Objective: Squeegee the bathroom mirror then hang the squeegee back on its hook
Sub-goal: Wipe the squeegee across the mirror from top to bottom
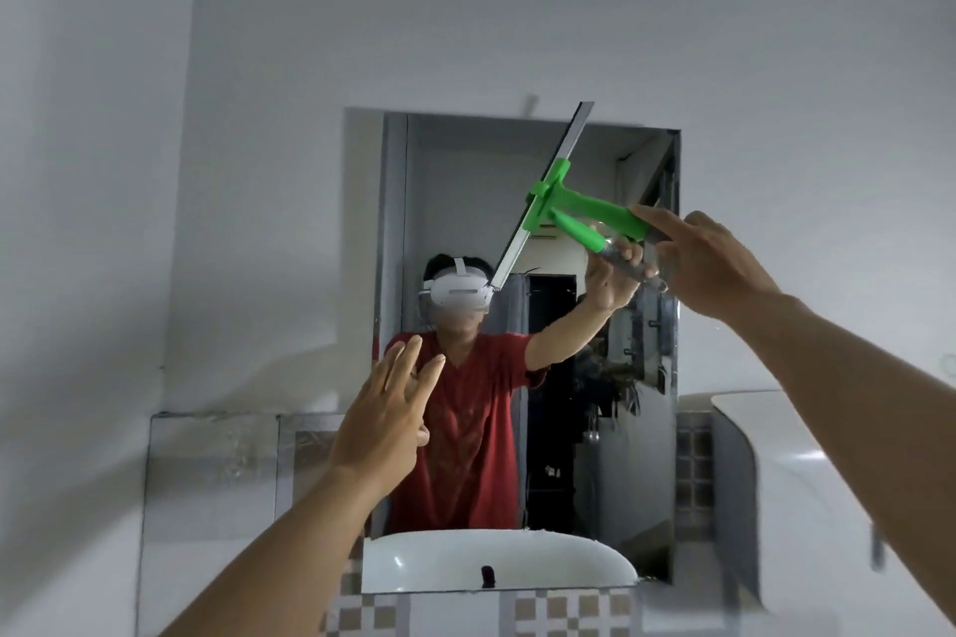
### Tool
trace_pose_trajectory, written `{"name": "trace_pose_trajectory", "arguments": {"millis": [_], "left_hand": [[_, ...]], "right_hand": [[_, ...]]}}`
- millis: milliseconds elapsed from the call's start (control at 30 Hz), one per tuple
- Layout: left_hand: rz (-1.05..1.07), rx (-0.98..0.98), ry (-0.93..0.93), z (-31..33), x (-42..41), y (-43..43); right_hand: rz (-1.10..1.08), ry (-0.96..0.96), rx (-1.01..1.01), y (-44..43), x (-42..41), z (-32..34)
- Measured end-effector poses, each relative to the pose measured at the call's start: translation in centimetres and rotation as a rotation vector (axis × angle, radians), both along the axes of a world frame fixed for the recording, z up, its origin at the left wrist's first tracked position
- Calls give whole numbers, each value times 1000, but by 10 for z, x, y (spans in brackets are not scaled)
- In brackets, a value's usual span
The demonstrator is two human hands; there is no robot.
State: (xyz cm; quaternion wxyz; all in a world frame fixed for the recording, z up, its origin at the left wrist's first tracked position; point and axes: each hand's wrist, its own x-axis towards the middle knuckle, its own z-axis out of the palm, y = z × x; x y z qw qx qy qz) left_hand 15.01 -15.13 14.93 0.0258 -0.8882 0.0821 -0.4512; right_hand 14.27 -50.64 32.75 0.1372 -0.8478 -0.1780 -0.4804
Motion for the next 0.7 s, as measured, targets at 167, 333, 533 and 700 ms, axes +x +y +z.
{"name": "trace_pose_trajectory", "arguments": {"millis": [167, 333, 533, 700], "left_hand": [[-6, 0, 1, 1, -1, 0], [-29, 2, -11, 2, -1, 1], [3, 82, -33, -2, 4, 5], [62, 128, 16, -23, 6, 8]], "right_hand": [[0, 62, 171, -4, -6, -18], [44, 133, 427, 8, -17, -58], [80, 203, 521, 45, -24, -116], [120, 263, 550, 68, -19, -135]]}}
